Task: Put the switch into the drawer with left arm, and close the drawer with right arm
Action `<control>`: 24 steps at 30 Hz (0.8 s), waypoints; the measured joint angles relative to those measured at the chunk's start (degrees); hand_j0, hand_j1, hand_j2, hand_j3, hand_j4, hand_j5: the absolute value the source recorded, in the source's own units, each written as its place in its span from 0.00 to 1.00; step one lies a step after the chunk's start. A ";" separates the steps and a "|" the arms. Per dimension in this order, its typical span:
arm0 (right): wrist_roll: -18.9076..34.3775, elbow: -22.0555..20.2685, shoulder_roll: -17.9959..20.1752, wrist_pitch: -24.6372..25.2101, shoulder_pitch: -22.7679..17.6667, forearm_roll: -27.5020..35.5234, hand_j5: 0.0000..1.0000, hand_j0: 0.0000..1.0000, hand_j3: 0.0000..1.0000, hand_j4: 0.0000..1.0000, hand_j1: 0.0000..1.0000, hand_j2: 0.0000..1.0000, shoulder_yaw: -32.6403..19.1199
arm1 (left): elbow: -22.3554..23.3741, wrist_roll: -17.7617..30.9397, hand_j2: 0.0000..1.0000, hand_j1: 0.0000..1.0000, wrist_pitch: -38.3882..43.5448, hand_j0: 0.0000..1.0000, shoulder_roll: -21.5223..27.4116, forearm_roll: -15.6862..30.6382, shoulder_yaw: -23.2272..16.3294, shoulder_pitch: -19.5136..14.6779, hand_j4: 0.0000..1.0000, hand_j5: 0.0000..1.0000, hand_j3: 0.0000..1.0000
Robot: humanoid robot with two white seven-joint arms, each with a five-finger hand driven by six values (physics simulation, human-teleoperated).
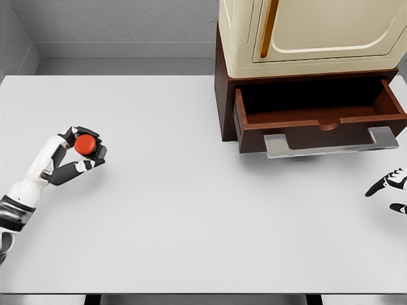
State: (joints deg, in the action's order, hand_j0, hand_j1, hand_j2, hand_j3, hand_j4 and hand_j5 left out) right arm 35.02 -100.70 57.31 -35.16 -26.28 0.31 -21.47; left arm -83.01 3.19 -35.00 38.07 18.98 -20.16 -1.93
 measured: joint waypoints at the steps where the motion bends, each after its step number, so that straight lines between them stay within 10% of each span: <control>1: 0.00 0.00 0.00 0.00 0.00 -0.01 0.64 0.64 0.64 0.64 0.64 0.64 -0.01 | -0.35 0.35 0.45 0.45 0.00 0.45 -0.36 -0.13 0.01 -0.44 0.45 0.45 0.45; 24: 0.00 0.02 0.17 0.00 -0.09 -0.09 0.65 0.65 0.65 0.65 0.65 0.65 -0.25 | -2.78 5.24 0.40 0.40 -0.03 0.40 -7.51 -4.07 -0.07 -6.68 0.40 0.40 0.40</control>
State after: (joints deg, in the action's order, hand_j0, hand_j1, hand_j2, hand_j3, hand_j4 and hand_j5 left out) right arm 35.02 -100.68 57.48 -35.16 -26.37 0.22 -21.72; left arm -85.79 8.43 -35.03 30.56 14.92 -20.23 -8.61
